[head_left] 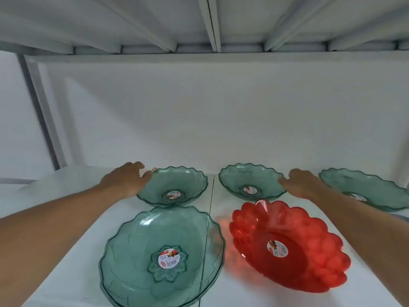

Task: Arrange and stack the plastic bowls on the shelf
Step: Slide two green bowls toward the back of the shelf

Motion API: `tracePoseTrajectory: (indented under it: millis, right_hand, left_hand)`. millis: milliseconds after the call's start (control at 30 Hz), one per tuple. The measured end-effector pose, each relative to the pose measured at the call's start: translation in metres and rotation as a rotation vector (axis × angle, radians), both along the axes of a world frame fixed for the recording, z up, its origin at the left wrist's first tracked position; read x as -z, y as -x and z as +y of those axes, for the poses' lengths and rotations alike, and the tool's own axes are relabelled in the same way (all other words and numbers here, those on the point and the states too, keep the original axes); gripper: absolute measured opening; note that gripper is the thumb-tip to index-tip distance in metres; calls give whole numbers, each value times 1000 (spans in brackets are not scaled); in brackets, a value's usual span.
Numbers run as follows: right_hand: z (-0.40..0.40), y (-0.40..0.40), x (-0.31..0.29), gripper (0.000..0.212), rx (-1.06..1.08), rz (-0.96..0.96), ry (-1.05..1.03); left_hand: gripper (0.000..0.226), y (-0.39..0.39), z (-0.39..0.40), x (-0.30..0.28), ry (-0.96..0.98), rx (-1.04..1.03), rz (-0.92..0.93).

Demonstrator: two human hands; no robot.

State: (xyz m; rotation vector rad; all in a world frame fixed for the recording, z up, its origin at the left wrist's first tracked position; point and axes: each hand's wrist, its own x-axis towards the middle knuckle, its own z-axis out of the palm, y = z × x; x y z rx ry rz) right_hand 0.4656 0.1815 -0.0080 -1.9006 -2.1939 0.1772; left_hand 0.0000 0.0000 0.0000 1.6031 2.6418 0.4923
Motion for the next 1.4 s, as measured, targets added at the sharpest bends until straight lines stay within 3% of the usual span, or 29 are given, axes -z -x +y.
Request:
tracePoseTrajectory:
  millis: [167,300,400,533,767,1033,1400]
  right_hand:
    - [10,8,4,31,67,186,157]
    - [15,13,10,18,119,271,232]
    - [20,16,16,22,179,392,311]
    - [25,21,15,33,237,580,337]
    - [23,50,-21,36,137,759,235]
    - [-10,106,-39,32,20,737,246]
    - [-91,226,-42,33,112,757,197]
  left_hand:
    - [71,3,17,5,64,-90,-65]
    - [43,-3,30,3,95,-143,-338]
    - [29,-2,39,12,71,-157,-513]
    - [27,1,39,9,-51,-173,-703]
    - [22,16,26,-34,-242,-235,-680]
    - [25,57,-20,-48,-285,-282,-654]
    - [25,203,-71,-43,-292,-179,-669]
